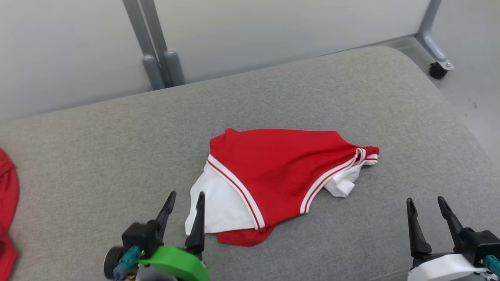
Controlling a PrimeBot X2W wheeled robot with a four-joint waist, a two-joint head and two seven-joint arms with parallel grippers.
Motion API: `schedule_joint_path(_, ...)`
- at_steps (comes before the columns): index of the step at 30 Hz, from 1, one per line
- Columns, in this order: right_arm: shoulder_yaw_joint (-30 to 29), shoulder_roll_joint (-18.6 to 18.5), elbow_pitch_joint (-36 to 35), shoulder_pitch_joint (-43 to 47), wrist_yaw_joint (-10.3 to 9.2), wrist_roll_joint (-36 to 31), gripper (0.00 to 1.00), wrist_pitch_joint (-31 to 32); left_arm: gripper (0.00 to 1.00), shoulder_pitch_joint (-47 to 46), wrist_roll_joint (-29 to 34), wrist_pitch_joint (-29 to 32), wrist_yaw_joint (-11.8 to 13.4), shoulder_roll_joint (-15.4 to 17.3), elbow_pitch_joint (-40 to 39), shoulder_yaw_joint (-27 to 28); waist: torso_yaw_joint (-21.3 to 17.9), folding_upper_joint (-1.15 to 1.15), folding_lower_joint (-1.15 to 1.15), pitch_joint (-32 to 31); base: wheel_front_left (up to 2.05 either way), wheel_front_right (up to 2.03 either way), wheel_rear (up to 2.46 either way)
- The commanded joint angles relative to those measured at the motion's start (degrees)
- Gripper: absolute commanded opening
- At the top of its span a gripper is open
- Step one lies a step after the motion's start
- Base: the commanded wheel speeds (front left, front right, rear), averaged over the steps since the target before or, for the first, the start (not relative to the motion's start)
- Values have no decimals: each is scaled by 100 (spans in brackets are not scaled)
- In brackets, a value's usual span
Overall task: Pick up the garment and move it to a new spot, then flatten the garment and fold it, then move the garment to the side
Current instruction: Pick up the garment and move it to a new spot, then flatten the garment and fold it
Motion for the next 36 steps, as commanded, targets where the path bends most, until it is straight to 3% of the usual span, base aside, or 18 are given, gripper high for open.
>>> schedule_joint_path(1,-50,6,-9,106,0,-20,100,-18,100,290,174,-15,-61,6,-51,200,368,0,0,-252,0,0,0)
schedule_joint_path(8,-81,60,27,221,0,-61,100,-18,100,1254,772,-17,-361,-314,-89,1217,608,0,0,-323,0,0,0)
schedule_joint_path(19,1,20,39,218,0,-95,100,-18,100,1545,1425,-18,-857,-700,-98,2197,726,0,0,-443,0,0,0)
schedule_joint_path(36,273,-99,4,119,-1,-138,100,-18,100,1752,1811,-18,-1173,-837,-10,2726,1217,0,0,-471,0,0,0)
